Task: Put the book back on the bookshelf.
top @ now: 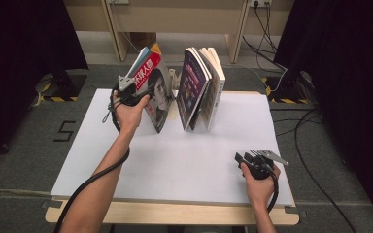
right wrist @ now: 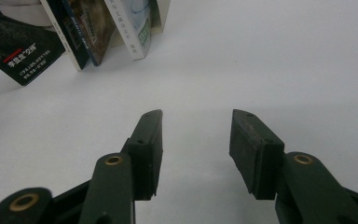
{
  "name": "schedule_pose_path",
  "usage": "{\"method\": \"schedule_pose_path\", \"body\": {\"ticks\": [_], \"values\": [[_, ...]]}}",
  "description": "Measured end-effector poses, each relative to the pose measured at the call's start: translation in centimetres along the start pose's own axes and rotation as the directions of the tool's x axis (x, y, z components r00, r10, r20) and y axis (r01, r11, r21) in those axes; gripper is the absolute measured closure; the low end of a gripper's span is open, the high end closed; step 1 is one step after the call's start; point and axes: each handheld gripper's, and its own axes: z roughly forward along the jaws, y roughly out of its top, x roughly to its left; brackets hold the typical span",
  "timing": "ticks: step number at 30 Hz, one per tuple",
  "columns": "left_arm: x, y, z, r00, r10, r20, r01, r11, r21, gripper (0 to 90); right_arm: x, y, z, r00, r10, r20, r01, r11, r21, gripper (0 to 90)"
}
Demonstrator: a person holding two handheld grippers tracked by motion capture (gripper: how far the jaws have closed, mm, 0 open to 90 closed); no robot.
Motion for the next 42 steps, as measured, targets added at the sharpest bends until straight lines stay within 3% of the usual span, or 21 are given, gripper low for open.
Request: {"method": "schedule_pose_path", "body": {"ticks": [20, 23, 26, 31, 34, 38, 42], "values": [[0.4, -1.4, -0.1, 0.999, -0.031, 0.031, 0.03, 0.9986, 0.045, 46.7, 0.0, 0.0, 0.0, 1.0, 0.003, -0.002, -0.003, 1.0, 0.0, 55.1], [0.5, -1.5, -0.1, 0.9997, -0.014, 0.023, 0.013, 0.9992, 0.038, 53.2, 0.0, 0.0, 0.0, 1.0, 0.002, -0.003, -0.002, 1.0, 0.001, 55.1], [0.6, -1.3, -0.2, 0.9997, 0.009, 0.021, -0.01, 0.9989, 0.045, 66.8, -0.1, 0.0, 0.0, 1.0, 0.003, -0.002, -0.003, 1.0, 0.001, 55.1], [0.6, -1.3, -0.4, 0.9998, 0.014, 0.015, -0.015, 0.9986, 0.05, 79.6, 0.0, 0.0, 0.0, 1.0, 0.002, -0.002, -0.002, 1.0, 0.003, 55.1], [0.5, -1.0, -0.5, 0.9994, -0.018, 0.031, 0.016, 0.9985, 0.052, 84.7, 0.1, -0.1, 0.1, 1.0, 0.001, -0.003, -0.001, 1.0, 0.005, 55.1], [0.3, -0.3, -0.5, 0.9994, -0.002, 0.033, 0.0, 0.9982, 0.06, 85.7, 0.0, -0.1, 0.1, 1.0, 0.003, -0.001, -0.003, 1.0, 0.006, 55.1], [0.4, 0.5, -0.5, 0.9995, -0.01, 0.031, 0.008, 0.9985, 0.055, 85.7, -0.1, 0.0, 0.0, 1.0, -0.004, 0.003, 0.004, 1.0, 0.0, 55.1]]}}
